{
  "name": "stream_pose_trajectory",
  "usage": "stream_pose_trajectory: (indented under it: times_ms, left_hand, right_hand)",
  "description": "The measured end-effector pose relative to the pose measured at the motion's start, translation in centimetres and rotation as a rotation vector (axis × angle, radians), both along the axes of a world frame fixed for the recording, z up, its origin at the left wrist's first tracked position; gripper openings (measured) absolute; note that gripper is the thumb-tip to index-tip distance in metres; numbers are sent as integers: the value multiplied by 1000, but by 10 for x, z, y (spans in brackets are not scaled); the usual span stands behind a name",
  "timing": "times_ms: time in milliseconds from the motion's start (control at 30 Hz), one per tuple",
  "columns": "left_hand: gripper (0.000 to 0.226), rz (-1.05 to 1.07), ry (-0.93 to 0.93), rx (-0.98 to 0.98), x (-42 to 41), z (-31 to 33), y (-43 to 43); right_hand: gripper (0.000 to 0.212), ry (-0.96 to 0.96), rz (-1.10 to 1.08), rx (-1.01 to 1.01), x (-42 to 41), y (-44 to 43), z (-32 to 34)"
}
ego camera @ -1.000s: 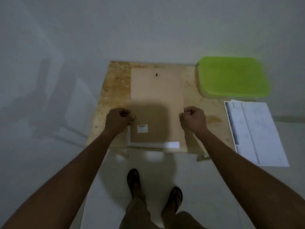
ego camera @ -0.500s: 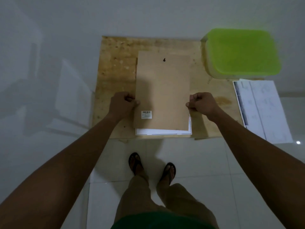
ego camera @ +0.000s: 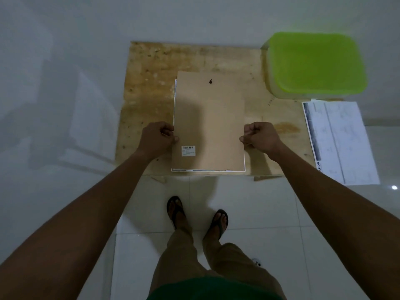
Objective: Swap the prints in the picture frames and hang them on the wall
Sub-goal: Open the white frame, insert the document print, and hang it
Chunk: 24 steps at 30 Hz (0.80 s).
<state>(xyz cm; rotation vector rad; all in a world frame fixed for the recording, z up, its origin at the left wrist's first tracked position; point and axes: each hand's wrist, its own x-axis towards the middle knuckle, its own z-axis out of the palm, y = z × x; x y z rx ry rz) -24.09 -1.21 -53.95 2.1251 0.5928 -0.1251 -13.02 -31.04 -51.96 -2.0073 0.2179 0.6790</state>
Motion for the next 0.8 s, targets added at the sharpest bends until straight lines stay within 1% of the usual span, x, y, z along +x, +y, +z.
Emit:
stream_pose_trajectory:
  times_ms: [167, 333, 400, 500, 800]
  left_hand:
    - [33, 11, 3, -1, -5, -3, 1]
    - [41, -26, 9, -40, -10, -2, -2]
    - [43, -22, 18, -62, -12, -3, -3]
    - [42, -17, 28, -83, -15, -5, -2]
    - [37, -4, 40, -151, -18, -3, -1]
  right_hand:
    - [26, -25, 23, -13, -1, 1, -2]
    - [27, -87, 44, -83, -1, -4, -11]
    - [24, -118, 48, -128, -1, -7, -16]
    - [22, -123, 27, -146, -4, -10, -18]
    - [32, -193, 10, -127, -16, -8, -11]
